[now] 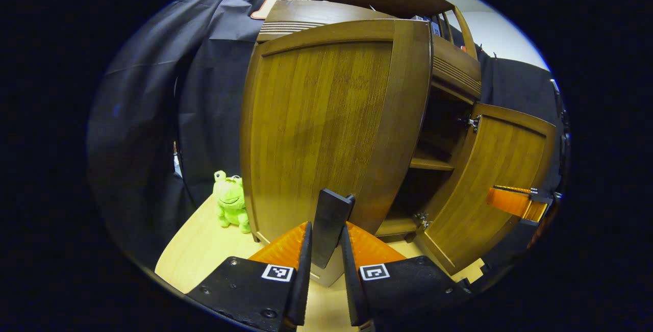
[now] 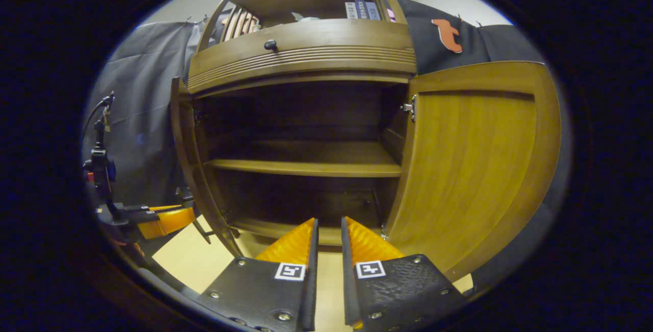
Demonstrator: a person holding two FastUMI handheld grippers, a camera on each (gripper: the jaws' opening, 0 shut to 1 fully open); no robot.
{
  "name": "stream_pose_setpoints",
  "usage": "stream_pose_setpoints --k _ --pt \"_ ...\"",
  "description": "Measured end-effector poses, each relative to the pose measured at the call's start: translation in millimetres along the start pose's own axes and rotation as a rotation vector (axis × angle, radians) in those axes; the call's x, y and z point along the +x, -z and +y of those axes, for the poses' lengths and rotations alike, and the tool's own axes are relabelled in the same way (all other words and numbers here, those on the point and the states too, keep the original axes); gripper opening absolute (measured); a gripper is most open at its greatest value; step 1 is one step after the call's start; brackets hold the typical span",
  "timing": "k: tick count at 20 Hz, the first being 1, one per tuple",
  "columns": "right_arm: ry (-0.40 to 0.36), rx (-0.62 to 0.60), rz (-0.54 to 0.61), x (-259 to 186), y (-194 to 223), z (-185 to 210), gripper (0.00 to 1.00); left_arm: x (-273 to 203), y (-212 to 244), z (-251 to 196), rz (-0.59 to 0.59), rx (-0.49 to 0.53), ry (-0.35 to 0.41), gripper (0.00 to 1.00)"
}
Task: Open the right door of the double-door shoe cabinet with the right hand, and open the left door with the left hand.
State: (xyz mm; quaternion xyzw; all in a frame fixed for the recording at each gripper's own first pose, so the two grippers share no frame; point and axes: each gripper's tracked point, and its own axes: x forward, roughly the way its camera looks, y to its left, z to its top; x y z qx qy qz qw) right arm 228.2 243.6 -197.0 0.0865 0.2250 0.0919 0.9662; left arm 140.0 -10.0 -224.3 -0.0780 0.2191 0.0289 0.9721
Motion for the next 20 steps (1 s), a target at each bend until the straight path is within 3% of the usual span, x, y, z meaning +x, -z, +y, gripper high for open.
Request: stream_pose_setpoints --k 12,18,19,20 --pt "-0.097 -0.001 0.014 12 6 31 0.22 -16 -8 35 0.012 0.034 -0.157 0.34" --pt "-0.127 0.001 0.021 13 9 41 0.22 -45 1 89 0.056 0.045 -0.393 0.33" --pt "-0.132 0.0 0.024 13 10 43 0.22 -45 4 102 0.062 0.05 -0.434 0.14" --pt "-0.137 0.0 0.026 15 10 45 0.22 -55 5 116 0.062 0.05 -0.463 0.18"
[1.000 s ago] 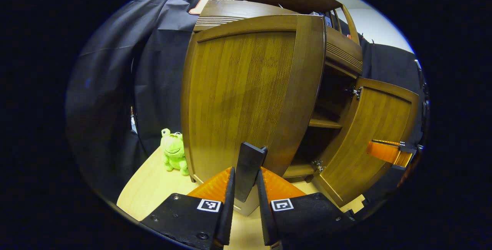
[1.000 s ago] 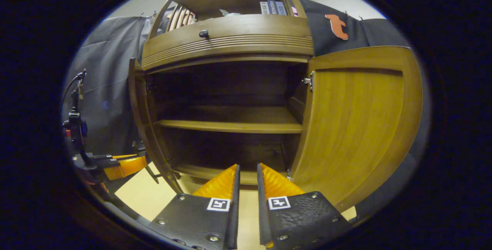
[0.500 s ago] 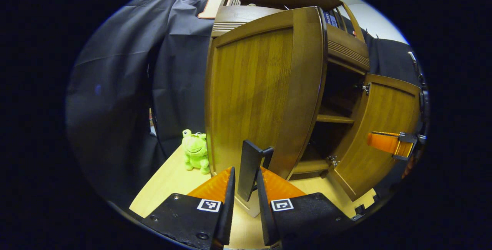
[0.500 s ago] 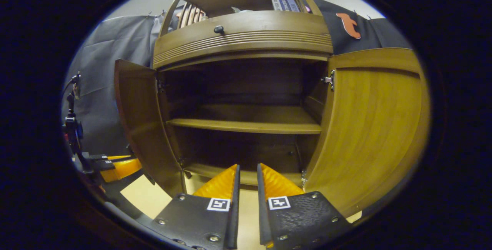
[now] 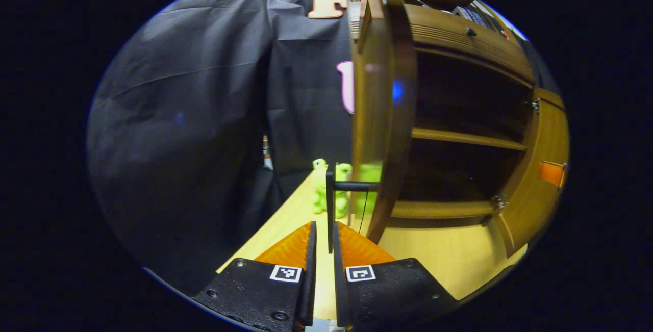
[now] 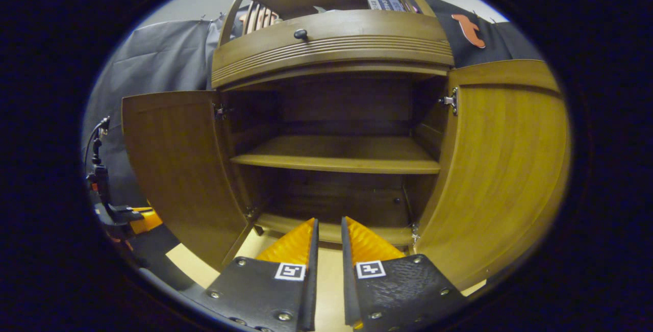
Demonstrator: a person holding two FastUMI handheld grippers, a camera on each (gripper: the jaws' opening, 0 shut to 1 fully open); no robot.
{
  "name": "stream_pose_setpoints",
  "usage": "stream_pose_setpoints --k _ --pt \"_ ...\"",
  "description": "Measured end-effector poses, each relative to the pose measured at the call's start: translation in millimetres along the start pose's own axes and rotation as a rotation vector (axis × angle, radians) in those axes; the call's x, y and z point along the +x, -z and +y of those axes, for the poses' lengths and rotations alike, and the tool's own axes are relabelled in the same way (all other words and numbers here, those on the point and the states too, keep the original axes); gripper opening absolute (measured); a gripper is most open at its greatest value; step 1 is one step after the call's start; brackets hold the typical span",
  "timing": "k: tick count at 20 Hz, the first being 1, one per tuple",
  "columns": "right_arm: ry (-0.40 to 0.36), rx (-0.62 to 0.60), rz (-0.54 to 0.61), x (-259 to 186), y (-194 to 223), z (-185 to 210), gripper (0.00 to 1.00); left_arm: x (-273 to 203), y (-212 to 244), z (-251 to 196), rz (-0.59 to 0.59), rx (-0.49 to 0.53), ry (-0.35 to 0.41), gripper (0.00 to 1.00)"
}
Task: Open the right door of the double-door shoe cabinet with the right hand, and open the left door with the left hand.
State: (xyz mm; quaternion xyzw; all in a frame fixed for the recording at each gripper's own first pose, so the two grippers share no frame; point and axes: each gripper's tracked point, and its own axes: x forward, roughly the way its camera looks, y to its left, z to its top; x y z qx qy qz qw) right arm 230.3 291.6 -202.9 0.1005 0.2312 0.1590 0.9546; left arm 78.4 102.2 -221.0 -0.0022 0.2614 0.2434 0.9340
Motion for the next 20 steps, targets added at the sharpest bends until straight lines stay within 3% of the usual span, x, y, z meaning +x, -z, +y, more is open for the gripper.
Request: stream_pose_setpoints --k 1,3,5,6,14,15,16,17,20 --pt "-0.006 0.001 0.002 1 1 3 0.22 0 -1 12 -0.003 -0.004 -0.026 0.13" --pt "-0.023 0.004 0.006 2 1 9 0.22 -3 -5 27 -0.01 -0.017 -0.062 0.17" --pt "-0.043 0.002 0.007 7 -1 16 0.22 -6 -10 29 -0.028 -0.05 -0.041 0.13" --pt "-0.053 0.0 0.007 11 -3 21 0.22 -9 -11 27 -0.038 -0.06 -0.04 0.21" --pt "-0.088 -0.029 -0.012 17 -10 44 0.22 -27 -66 -1 -0.183 -0.018 -0.005 0.2" --pt "-0.083 -0.034 -0.014 16 -10 42 0.22 -29 -76 -6 -0.203 -0.006 0.006 0.12" --pt "-0.077 -0.038 -0.015 14 -10 40 0.22 -33 -81 -3 -0.208 0.005 -0.014 0.12" --pt "-0.067 -0.043 -0.018 12 -9 38 0.22 -29 -81 -2 -0.201 0.005 -0.023 0.22" --pt "-0.032 -0.05 -0.022 7 -11 24 0.22 -37 -92 -4 -0.223 -0.013 -0.018 0.24"
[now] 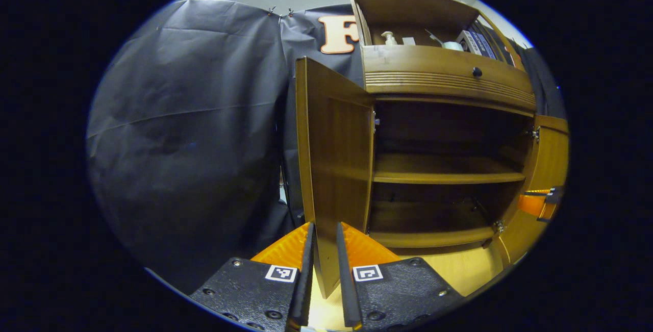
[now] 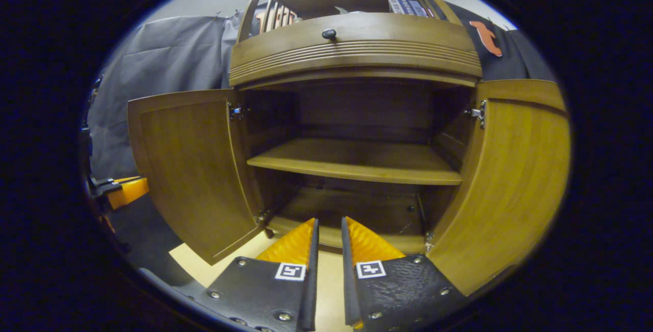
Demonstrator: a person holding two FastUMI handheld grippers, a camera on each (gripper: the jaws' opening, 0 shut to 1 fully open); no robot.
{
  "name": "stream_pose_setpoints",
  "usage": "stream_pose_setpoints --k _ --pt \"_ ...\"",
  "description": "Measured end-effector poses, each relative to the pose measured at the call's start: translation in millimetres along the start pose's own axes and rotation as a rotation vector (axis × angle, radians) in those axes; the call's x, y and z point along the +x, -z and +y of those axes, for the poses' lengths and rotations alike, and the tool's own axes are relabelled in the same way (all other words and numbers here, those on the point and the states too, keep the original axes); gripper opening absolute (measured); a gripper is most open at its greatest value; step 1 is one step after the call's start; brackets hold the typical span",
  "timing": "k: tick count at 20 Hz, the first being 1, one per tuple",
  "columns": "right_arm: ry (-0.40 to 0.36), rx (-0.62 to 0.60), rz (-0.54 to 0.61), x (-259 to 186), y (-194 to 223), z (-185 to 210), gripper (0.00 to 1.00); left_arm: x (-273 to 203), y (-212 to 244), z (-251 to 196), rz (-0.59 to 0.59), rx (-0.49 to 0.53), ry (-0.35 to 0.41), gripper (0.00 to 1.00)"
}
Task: Open the right door of the double-door shoe cabinet with the right hand, and open the left door with the left hand.
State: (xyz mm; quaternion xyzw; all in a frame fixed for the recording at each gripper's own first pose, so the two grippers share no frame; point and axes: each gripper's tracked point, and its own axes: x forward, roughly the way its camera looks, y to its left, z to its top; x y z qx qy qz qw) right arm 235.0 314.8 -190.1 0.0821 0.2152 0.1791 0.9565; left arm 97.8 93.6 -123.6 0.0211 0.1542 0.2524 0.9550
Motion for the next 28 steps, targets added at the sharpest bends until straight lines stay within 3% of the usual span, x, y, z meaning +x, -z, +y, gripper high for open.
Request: stream_pose_setpoints --k 5,6,7,11,19,21,22,26,28 --pt "0.043 0.008 -0.01 -6 -5 -16 0.22 -17 -60 -14 -0.135 0.046 0.012 0.23" --pt "0.044 0.01 -0.015 -7 -8 -17 0.22 -23 -74 -20 -0.165 0.052 0.021 0.29" --pt "0.044 0.011 -0.023 -8 -12 -16 0.22 -27 -87 -29 -0.191 0.051 0.04 0.27" --pt "0.055 0.006 -0.101 -21 -44 -14 0.22 -38 -129 -77 -0.29 0.046 0.16 0.23" --pt "0.119 0.062 -0.315 -59 -117 -23 0.25 -41 -147 -169 -0.359 0.045 0.389 0.23" --pt "0.158 0.045 -0.326 -63 -116 -32 0.25 -41 -149 -185 -0.363 0.043 0.437 0.34" --pt "0.169 0.042 -0.324 -67 -114 -34 0.3 -42 -148 -192 -0.359 0.043 0.458 0.46" --pt "0.18 0.045 -0.34 -79 -113 -35 1.0 -45 -147 -218 -0.352 0.008 0.548 0.96" --pt "0.207 0.035 -0.356 -88 -115 -39 0.99 -47 -148 -229 -0.355 0.006 0.584 0.99"
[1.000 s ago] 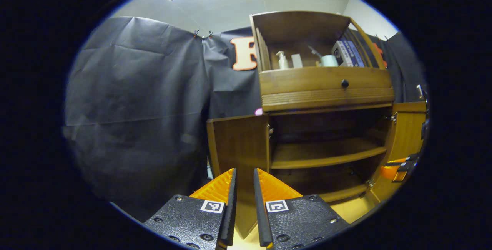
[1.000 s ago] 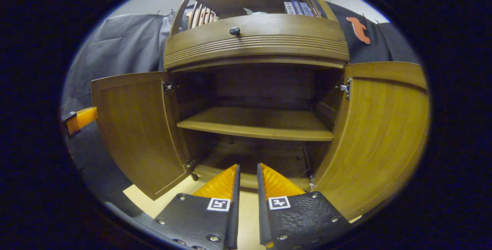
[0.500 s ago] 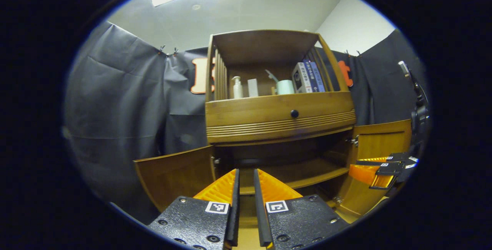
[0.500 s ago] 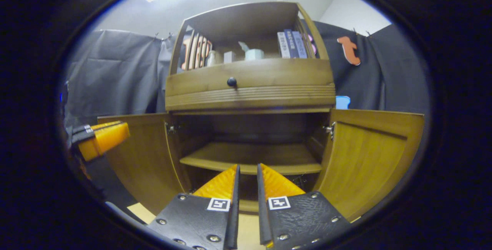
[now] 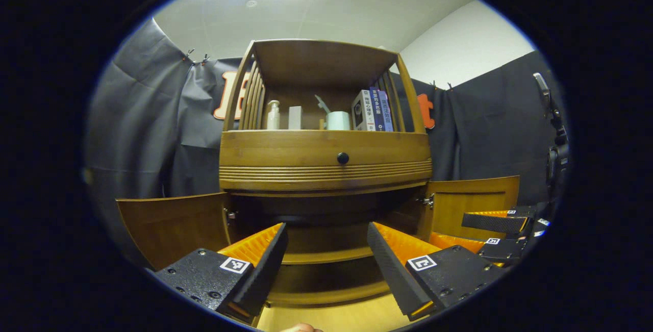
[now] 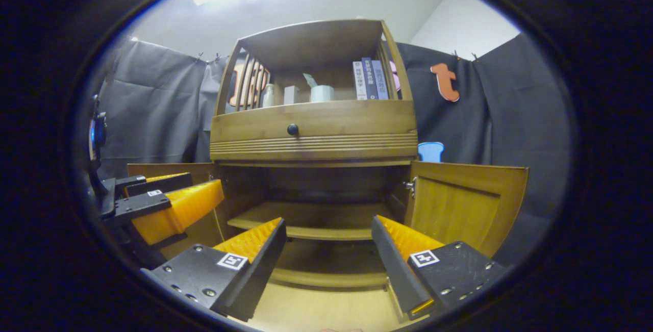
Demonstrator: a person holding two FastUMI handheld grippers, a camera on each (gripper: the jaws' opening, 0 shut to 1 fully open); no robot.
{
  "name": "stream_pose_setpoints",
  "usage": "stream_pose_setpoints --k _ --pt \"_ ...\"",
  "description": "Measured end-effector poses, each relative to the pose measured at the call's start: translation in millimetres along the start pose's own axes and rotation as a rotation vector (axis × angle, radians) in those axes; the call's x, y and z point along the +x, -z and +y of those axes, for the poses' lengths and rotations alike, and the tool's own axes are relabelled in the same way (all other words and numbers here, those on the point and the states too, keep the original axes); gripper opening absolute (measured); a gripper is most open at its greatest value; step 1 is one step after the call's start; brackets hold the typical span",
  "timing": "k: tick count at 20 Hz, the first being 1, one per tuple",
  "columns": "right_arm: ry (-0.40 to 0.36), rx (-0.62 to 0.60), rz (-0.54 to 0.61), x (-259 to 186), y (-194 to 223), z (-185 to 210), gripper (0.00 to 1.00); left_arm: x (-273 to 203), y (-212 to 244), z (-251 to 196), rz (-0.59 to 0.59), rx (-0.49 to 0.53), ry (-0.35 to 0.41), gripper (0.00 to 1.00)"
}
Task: Open the right door of the double-door shoe cabinet with the right hand, and open the left door with the left hand.
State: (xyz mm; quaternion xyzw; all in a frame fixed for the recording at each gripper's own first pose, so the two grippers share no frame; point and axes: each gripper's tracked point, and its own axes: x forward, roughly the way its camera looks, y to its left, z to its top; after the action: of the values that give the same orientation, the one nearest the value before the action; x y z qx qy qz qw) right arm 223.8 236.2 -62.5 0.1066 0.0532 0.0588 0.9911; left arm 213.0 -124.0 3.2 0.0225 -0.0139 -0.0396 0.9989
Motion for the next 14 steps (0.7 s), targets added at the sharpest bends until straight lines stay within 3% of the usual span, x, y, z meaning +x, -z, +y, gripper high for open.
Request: stream_pose_setpoints --k 5,12,14 --pt "0.056 -0.012 -0.007 -15 -8 -4 0.97 10 6 -20 0.02 -0.042 0.099 0.99" --pt "0.232 -0.032 -0.031 -55 -10 -30 1.0 18 26 -68 0.047 -0.02 0.288 0.97" --pt "0.297 -0.048 -0.027 -68 -11 -48 0.96 17 29 -89 0.044 -0.02 0.35 0.96"
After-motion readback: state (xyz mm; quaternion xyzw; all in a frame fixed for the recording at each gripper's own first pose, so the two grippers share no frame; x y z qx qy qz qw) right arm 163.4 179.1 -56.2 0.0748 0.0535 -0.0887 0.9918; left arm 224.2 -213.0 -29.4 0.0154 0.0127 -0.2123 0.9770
